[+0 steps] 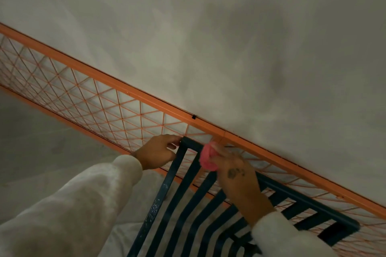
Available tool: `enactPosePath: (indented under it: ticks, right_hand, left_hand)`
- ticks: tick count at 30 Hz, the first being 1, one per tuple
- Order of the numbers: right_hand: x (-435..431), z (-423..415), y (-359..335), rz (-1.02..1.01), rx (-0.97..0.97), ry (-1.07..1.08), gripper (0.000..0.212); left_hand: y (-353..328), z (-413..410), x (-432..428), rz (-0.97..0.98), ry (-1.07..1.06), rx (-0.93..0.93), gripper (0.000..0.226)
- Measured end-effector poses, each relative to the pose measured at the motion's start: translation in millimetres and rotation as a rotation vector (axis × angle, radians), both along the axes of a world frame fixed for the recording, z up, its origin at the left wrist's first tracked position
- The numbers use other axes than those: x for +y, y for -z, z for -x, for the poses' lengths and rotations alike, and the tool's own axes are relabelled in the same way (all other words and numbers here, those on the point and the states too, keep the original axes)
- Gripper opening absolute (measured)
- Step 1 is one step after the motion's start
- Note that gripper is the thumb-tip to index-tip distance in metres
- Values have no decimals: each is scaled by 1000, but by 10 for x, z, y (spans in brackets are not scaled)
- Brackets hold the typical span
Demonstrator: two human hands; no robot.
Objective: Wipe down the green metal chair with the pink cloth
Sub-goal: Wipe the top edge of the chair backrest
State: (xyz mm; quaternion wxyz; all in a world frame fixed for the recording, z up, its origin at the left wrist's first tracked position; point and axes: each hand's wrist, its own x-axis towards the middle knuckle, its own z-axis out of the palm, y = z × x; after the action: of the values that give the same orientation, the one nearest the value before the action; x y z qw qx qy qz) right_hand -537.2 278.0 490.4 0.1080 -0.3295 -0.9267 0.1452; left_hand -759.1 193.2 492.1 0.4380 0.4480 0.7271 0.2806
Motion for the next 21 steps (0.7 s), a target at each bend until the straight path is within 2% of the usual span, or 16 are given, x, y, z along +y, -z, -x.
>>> enactPosePath:
  ticks: [2, 4, 6, 11, 16, 21]
  right_hand:
    - [48, -369, 21, -89, -89, 52, 55]
    - [135, -639, 102, -54, -187, 91, 59]
    - [151, -686, 150, -7, -182, 111, 56]
    - [-64, 23, 151, -70, -165, 40, 60]
    - [-154, 716, -21, -20, -320, -7, 65]
    - [-57, 392, 117, 67, -139, -16, 64]
  left_hand:
    - [8, -10, -33, -1, -17, -31, 58]
    - [0, -35, -47, -16, -43, -84, 59]
    - [-20, -54, -58, -23, -48, -128, 61]
    - [-25, -71, -98, -51, -53, -173, 66]
    - [-20, -78, -116, -60, -89, -171, 70]
    - [33, -46, -145, -76, -101, -155, 69]
